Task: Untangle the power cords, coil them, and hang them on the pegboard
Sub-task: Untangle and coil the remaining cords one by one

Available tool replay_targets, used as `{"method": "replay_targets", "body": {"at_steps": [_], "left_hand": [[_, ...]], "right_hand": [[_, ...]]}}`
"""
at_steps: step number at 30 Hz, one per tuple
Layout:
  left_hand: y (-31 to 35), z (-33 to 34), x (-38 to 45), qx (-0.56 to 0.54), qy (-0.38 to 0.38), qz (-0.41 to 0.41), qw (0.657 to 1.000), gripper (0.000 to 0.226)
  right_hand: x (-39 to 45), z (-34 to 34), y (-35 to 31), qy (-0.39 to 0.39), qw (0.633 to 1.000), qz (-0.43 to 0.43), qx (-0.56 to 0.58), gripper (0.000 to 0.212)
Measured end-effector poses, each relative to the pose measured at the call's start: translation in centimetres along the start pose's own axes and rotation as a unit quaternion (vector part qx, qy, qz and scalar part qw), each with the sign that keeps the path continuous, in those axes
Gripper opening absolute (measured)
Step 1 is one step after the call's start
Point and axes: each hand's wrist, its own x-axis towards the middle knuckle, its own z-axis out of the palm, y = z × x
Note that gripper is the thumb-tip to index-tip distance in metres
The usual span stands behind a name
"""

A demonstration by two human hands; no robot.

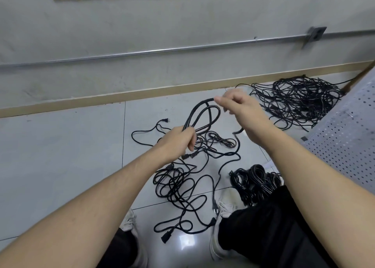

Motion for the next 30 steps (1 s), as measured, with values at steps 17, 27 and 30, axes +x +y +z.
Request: {"method": "replay_targets", "body": {"at_steps": [17,27,30], "left_hand": [[0.4,0.6,-0.6,-0.153,-0.037,0.089,0.983,0.035],[0.5,1.8,-0.6,-0.213,-0.093,0.100,0.967,0.039],[0.6,1.3,-0.6,-0.250,-0.159,0.086,0.951,0.031]], "right_hand": [[0.0,4.2,-0.5,-0.001,0.949,0.195,0.246,0.038],[-0.4,2.7,-1.8,-0.040,0.856,0.226,0.463,0.036],[-0.7,2.7,-1.9,-0.028,0.878,0.211,0.429,0.031]]}}
